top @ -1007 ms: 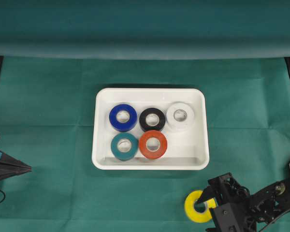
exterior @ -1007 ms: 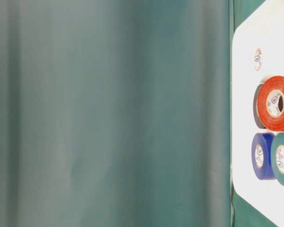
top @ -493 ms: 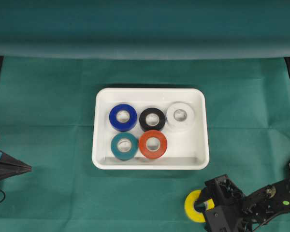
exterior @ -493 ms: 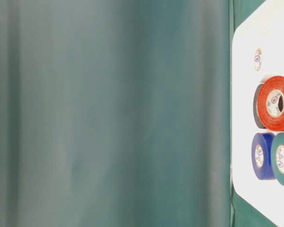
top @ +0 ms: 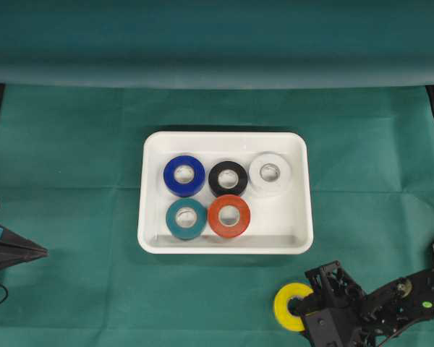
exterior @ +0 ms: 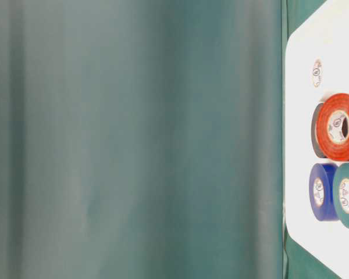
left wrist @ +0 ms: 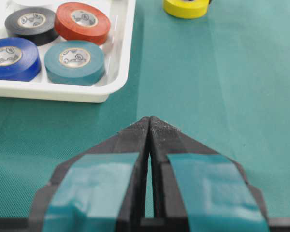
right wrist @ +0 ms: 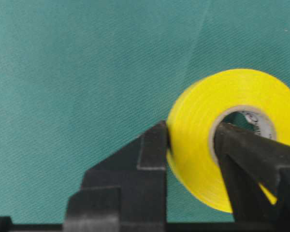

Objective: Put the tape into the white case with the right arm.
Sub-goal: 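Lower the right gripper onto the yellow tape roll and grasp it, then lift the yellow tape and place it in the tray's lower right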

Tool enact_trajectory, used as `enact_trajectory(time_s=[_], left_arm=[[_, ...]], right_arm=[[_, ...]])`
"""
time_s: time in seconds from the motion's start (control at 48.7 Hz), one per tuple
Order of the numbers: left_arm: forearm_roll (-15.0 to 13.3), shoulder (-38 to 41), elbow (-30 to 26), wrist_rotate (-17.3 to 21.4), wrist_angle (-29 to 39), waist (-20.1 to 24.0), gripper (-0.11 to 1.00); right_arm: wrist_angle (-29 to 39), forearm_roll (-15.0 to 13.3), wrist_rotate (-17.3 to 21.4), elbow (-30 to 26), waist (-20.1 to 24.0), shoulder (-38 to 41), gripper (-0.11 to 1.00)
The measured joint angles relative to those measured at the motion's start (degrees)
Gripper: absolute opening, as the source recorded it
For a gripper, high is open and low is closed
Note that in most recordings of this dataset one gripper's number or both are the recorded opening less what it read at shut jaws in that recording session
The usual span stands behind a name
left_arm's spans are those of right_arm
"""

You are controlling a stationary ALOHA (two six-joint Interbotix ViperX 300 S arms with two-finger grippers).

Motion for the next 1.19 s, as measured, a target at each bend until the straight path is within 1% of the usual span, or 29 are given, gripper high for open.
enact_trajectory(time_s=[0.247,0.37,0.555,0.74,0.986,1.089,1.191], left_arm=[[0.0,0.0,0.0,0.0,0.0,0.0,0.0],[0.09,0.0,0.0,0.0,0.0,0.0,0.0],[0.09,0.09,0.0,0.0,0.0,0.0,0.0],[0.0,0.0,0.0,0.0,0.0,0.0,0.0],[0.0,0.0,0.0,0.0,0.0,0.0,0.0],[0.09,0.09,0.0,0.0,0.0,0.0,0.0],[0.0,0.09,0.0,0.0,0.0,0.0,0.0]], right_arm=[[0.09,0.0,0.0,-1.14,0.0,0.0,0.01],[0.62,0.0,0.0,-2.02,0.0,-1.23,0.01],[4.75,0.0,0.0,-4.31,0.18,-4.48,0.01],[10.37,0.0,-0.09,-6.33,0.97,-5.54,0.01],[11.69,0.0,-0.09,-6.5,0.88,-5.62,0.01],[12.3,0.0,-0.09,-6.42,-0.35,-5.54,0.01],[12.66,-0.09,-0.26,-6.42,-3.52,-5.54,0.01]])
